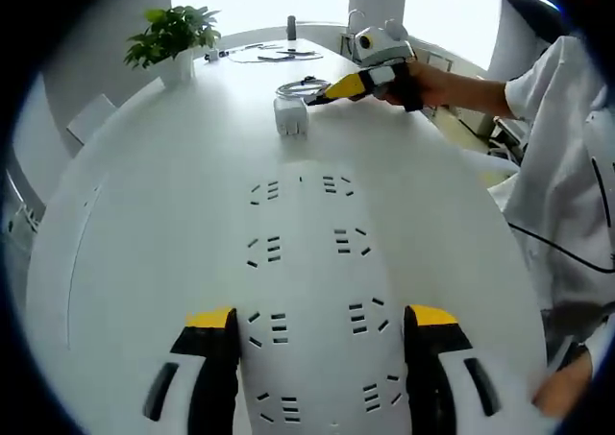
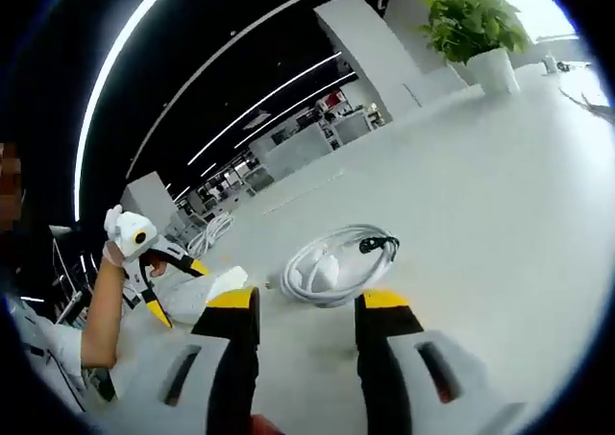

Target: Straighten the power strip on the desk, plug the charger into it

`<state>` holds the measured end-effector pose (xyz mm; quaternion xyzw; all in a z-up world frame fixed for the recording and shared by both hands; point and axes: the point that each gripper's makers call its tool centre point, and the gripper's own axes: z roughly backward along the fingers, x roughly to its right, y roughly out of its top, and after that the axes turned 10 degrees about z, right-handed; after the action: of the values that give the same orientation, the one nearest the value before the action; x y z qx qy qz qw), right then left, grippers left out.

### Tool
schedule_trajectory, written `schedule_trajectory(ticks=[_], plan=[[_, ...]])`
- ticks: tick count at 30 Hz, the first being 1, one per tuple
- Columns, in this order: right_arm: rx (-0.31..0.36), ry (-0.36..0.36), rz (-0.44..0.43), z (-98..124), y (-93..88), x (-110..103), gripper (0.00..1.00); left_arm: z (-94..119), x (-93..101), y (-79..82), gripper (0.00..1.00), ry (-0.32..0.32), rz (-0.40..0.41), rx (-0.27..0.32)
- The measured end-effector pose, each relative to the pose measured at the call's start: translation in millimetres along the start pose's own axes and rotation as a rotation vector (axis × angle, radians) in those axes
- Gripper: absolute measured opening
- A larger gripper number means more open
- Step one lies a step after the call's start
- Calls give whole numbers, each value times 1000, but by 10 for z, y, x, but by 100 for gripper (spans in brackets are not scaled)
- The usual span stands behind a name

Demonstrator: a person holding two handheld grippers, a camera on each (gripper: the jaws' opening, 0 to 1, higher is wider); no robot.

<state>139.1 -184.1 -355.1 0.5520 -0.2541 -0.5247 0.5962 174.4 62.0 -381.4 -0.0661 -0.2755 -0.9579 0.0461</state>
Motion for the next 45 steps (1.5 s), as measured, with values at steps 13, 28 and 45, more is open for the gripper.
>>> schedule_trajectory(ticks=[13,28,45], plan=[[-47,-41,348,291,687,526,38,-15,0,26,71,2,-1,4],[-421,327,1037,-398,737,-219,51,-23,6,33,71,7,-5,-1],[-702,351,759,-385,53,-44,51,-23,1,29,71,11,-9,-5]])
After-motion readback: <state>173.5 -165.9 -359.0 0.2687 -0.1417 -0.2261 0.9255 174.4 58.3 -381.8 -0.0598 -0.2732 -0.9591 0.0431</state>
